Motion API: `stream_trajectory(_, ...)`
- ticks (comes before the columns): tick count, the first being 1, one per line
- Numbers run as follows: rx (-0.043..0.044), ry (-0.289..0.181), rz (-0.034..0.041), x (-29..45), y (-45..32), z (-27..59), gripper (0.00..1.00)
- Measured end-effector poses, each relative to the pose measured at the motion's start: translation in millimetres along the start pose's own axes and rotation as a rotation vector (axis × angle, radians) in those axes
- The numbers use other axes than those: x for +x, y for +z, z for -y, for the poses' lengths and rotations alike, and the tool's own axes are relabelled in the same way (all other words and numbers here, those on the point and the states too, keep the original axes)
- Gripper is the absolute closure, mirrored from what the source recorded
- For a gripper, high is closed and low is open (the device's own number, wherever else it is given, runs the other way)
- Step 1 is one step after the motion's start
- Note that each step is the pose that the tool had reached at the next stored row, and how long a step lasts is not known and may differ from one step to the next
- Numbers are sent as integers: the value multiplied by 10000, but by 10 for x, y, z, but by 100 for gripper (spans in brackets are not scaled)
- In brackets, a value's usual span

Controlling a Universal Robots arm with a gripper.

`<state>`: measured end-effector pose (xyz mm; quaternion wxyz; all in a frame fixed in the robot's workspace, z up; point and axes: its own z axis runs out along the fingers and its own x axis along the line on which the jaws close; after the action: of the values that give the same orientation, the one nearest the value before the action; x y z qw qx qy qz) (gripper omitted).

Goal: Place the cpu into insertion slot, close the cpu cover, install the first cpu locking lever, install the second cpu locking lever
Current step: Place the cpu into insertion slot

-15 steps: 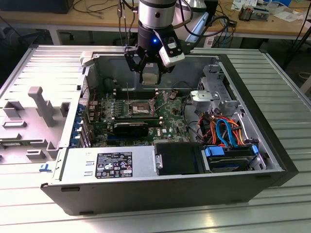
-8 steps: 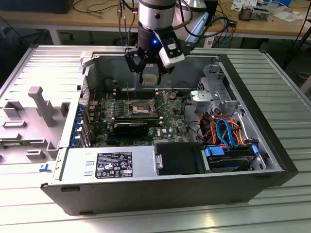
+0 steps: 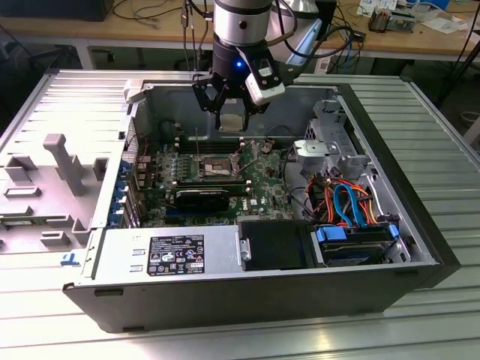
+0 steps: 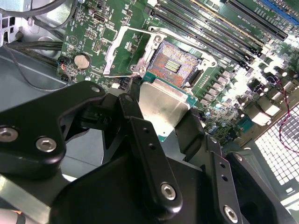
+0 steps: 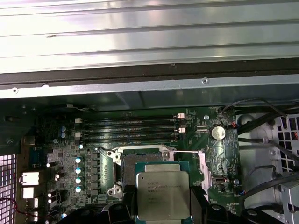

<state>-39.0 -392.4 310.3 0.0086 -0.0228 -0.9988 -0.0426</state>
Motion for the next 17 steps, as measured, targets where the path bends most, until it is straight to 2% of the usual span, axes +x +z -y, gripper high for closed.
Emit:
stream_trajectory(9,19,315,28,0,0,0,45)
stream_trajectory(17,53,360,35,-7,1,-1,45)
